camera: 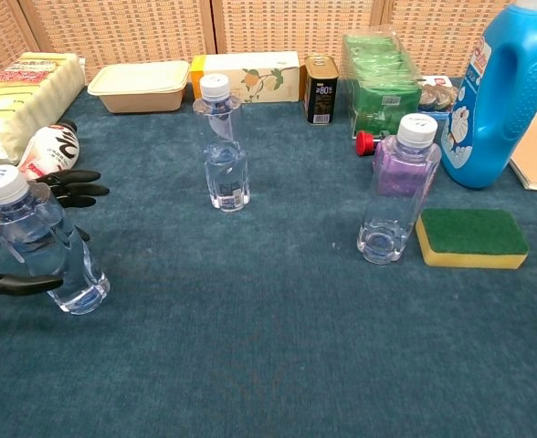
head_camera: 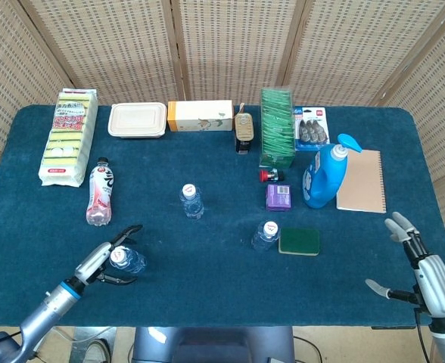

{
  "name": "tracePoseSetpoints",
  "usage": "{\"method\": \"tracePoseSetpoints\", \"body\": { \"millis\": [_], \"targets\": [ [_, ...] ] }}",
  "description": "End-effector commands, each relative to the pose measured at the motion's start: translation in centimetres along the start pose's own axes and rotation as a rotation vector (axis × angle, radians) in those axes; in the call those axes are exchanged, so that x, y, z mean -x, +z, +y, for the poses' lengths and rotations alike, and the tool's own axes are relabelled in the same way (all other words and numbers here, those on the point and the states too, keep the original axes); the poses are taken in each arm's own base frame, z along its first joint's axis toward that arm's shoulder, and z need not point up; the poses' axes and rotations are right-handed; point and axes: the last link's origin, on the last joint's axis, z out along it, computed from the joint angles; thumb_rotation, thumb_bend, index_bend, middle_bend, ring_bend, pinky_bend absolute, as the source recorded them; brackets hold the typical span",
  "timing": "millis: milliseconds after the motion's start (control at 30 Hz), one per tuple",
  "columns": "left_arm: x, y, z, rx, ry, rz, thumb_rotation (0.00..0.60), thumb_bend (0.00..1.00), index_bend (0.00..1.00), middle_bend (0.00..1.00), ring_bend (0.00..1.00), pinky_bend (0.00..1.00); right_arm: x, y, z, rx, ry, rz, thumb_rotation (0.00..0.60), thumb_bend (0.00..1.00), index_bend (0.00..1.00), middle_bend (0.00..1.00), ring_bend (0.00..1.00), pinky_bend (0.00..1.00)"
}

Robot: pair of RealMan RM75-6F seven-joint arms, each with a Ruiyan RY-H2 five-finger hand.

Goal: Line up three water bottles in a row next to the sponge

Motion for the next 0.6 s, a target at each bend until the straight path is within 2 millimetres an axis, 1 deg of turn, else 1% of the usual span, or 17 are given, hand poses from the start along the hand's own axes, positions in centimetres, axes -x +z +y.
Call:
{"method": "tracePoseSetpoints", "body": {
  "millis": [33, 67, 100, 300, 467, 600],
  "targets": [
    [0.6, 0.8, 0.4, -0.007, -0.022, 0.026, 0.6, 0.26, 0.27, 0.38, 0.28, 0.37, 0.0, 0.0, 0.0, 0.001, 0.004, 0.003, 0.6, 0.0, 0.07, 0.0, 0.0, 0.25],
    [0.7, 0.9, 0.5, -0.006, -0.039, 0.023, 0.6, 0.27, 0.33, 0.42, 0.31, 0.39, -0.1, 0.0, 0.0, 0.002, 0.007, 0.003, 0.6, 0.0, 0.07, 0.0, 0.0, 0.26],
    [0.7, 1.0, 0.7, -0.006, -0.046, 0.022, 0.6, 0.27, 0.34, 0.43, 0.32, 0.4, -0.1, 0.0, 0.0, 0.002, 0.008, 0.004, 0.6, 0.0, 0.07, 0.0, 0.0, 0.26],
    [1.0, 1.8, 1.8, 0.023, -0.028, 0.038, 0.6, 0.28, 0.38, 0.48, 0.36, 0.43, -0.2, 0.0, 0.1, 0.01, 0.015, 0.008, 0.6, 0.0, 0.08, 0.0, 0.0, 0.26],
    [0.9, 2.8, 2.8, 0.041, -0.009, 0.048, 0.6, 0.28, 0.39, 0.48, 0.36, 0.43, -0.2, 0.1, 0.1, 0.009, 0.019, 0.008, 0.6, 0.0, 0.08, 0.0, 0.0, 0.26],
    [0.5, 4.7, 4.6, 0.084, 0.035, 0.076, 0.6, 0.28, 0.41, 0.5, 0.36, 0.43, -0.2, 0.1, 0.0, 0.008, 0.02, 0.008, 0.6, 0.0, 0.08, 0.0, 0.0, 0.26]
  ]
}}
